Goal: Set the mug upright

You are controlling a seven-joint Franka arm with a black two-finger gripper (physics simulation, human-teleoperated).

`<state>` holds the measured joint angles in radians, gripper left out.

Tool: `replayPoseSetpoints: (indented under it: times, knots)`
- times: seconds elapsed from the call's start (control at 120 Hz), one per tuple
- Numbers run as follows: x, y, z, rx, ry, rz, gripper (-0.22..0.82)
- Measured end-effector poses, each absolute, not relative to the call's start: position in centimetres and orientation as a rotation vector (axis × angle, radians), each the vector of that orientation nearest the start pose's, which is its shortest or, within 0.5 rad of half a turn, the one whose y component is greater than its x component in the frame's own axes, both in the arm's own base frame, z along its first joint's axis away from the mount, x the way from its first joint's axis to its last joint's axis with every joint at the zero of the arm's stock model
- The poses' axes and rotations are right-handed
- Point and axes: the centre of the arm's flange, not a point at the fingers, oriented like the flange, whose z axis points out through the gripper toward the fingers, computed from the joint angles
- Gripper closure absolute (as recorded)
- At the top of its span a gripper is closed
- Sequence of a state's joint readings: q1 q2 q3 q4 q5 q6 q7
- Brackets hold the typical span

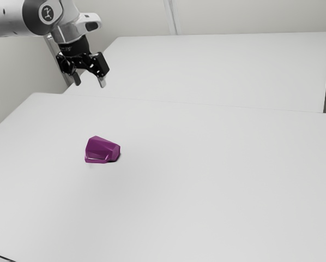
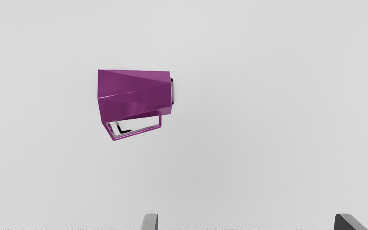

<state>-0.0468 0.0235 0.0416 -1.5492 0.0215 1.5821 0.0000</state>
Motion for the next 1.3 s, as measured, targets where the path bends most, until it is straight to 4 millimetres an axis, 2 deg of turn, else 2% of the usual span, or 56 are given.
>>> replayPoseSetpoints:
  times: [0.267, 0.433, 0.542, 0.625, 0.675, 0.717, 0.842, 0.892, 1.033, 1.183, 1.3]
  knots:
    - [56.0, -0.5, 61.0, -3.12, 0.016, 0.038, 0.0]
    - [55.7, -0.9, 59.6, -3.199, -0.001, 0.088, 0.0]
    - [55.6, -0.9, 57.1, -3.267, -0.031, 0.178, 0.0]
    - [55.7, 0.0, 55.6, -3.304, -0.047, 0.219, 0.0]
    - [56.1, 1.1, 54.4, -3.325, -0.056, 0.232, 0.0]
    - [56.4, 2.9, 53.4, -3.341, -0.079, 0.233, 0.0]
    - [56.4, 11.4, 51.0, -3.386, -0.215, 0.186, 0.0]
    - [56.4, 13.8, 50.1, -3.4, -0.229, 0.161, 0.0]
    - [57.7, 16.5, 46.5, -3.452, -0.115, 0.115, 0.0]
    - [58.5, 20.2, 42.5, -3.51, -0.019, 0.068, 0.0]
    - [59.2, 22.2, 39.7, -3.571, 0.063, 0.037, 0.0]
